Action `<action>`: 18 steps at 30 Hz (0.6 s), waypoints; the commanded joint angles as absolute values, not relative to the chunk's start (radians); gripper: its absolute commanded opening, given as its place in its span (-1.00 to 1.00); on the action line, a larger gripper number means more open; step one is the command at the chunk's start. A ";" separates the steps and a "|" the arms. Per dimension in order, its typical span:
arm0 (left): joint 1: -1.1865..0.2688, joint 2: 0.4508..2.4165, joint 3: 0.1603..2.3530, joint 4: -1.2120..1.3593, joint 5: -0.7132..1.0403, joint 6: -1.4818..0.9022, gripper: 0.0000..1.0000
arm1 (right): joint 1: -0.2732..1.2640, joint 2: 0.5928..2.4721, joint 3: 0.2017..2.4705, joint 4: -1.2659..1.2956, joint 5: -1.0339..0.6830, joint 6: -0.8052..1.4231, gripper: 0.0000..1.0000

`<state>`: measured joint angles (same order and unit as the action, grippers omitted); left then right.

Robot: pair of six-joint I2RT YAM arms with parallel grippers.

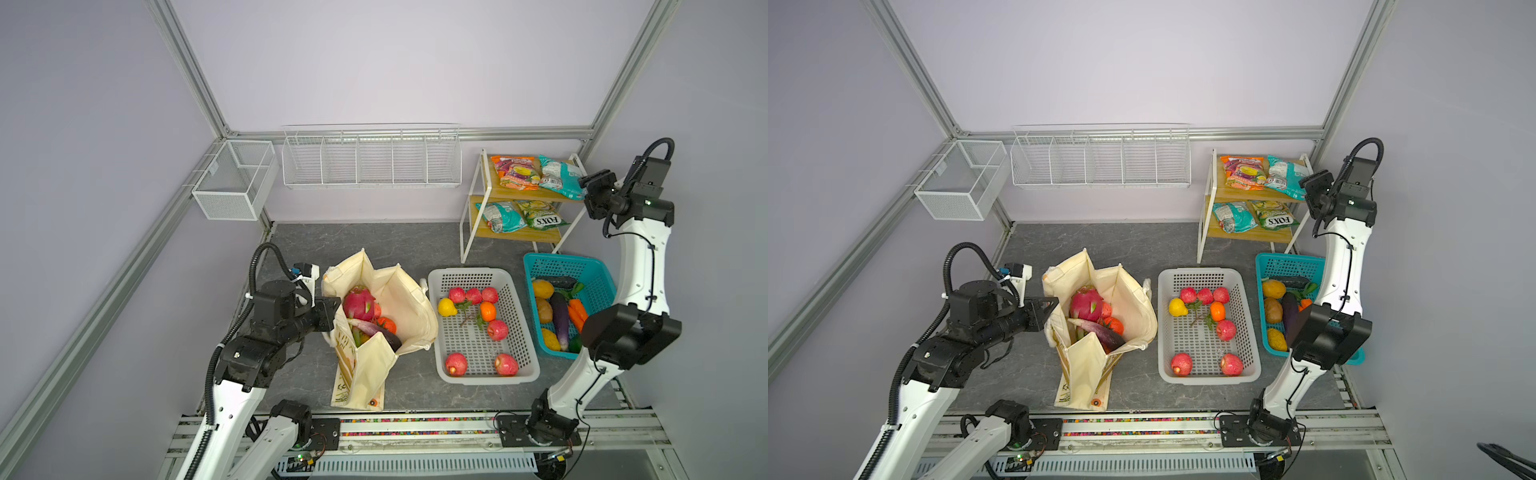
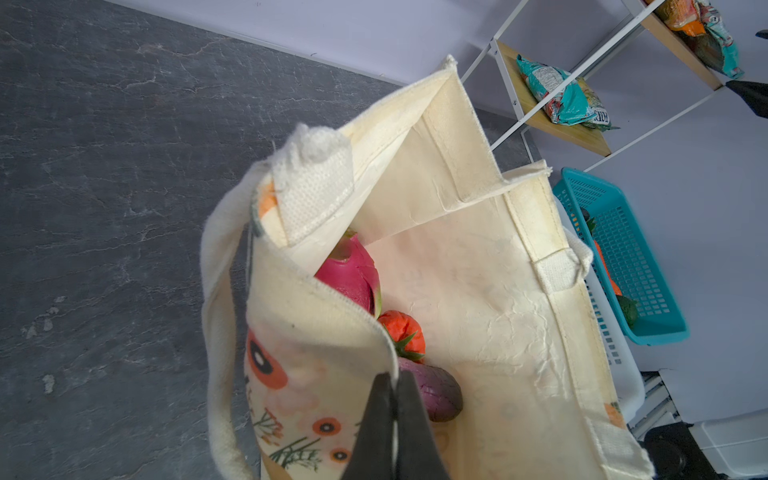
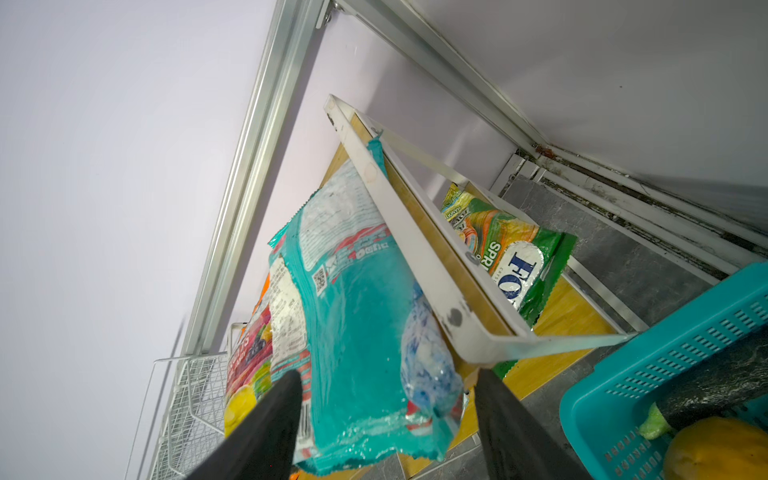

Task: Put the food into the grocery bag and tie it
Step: 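Grasp the teal snack packet on the shelf with the right gripper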

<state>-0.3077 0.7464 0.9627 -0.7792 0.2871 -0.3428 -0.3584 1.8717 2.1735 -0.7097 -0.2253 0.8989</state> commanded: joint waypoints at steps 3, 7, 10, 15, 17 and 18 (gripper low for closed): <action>-0.308 0.749 0.947 -0.752 0.291 -0.333 -1.00 | -0.361 1.893 2.220 -0.727 -0.219 0.891 0.20; -0.308 0.774 0.942 -0.743 0.293 -0.336 -1.00 | -0.361 1.907 2.232 -0.733 -0.224 0.890 0.16; -0.308 0.777 0.942 -0.742 0.293 -0.334 -1.00 | -0.360 1.916 2.235 -0.733 -0.225 0.891 0.16; -0.308 0.780 0.942 -0.742 0.293 -0.333 -1.00 | -0.354 1.930 2.238 -0.730 -0.219 0.893 0.19; -0.308 0.781 0.942 -0.741 0.293 -0.333 -1.00 | -0.352 1.936 2.240 -0.729 -0.222 0.894 0.19; -0.308 0.781 0.941 -0.739 0.295 -0.333 -1.00 | -0.350 1.938 2.240 -0.729 -0.222 0.894 0.17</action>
<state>-0.3077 0.7773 0.9588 -0.7521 0.2897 -0.3431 -0.3542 1.9175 2.2234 -0.7288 -0.2268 0.8925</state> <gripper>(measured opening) 0.048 0.590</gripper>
